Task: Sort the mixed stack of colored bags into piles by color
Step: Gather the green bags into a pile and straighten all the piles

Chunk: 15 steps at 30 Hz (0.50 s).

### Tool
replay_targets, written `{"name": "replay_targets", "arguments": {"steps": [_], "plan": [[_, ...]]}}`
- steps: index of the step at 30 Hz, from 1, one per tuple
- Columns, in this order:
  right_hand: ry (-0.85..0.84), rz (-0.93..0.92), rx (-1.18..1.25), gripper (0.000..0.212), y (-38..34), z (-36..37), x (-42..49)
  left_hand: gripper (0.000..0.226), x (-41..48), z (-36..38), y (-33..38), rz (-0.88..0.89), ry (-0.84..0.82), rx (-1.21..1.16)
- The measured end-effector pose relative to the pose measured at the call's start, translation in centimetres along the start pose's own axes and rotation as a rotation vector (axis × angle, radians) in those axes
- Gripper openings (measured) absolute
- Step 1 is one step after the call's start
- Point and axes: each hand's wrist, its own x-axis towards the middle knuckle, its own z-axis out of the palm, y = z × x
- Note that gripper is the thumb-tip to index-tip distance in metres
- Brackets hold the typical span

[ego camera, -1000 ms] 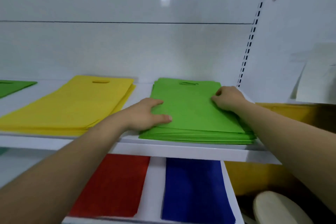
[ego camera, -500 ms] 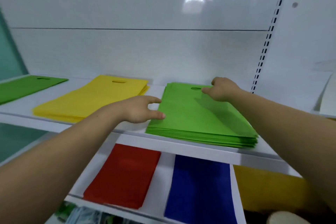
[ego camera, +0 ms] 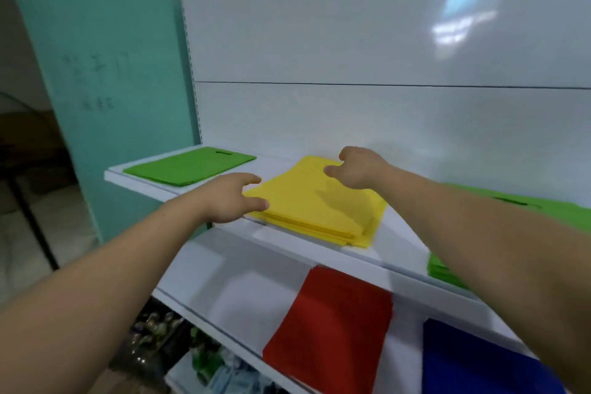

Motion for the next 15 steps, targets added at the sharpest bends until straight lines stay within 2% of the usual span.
{"name": "replay_targets", "arguments": {"steps": [8, 15], "plan": [[-0.041, -0.117, 0.062, 0.063, -15.7, 5.0, 6.4, 0.067, -1.1, -5.5, -15.2, -0.163, 0.062, 0.024], [-0.097, -0.118, 0.016, 0.065, -23.5, 9.5, 11.4, 0.068, 0.0, -7.7, -24.2, -0.229, 0.072, -0.010]]}}
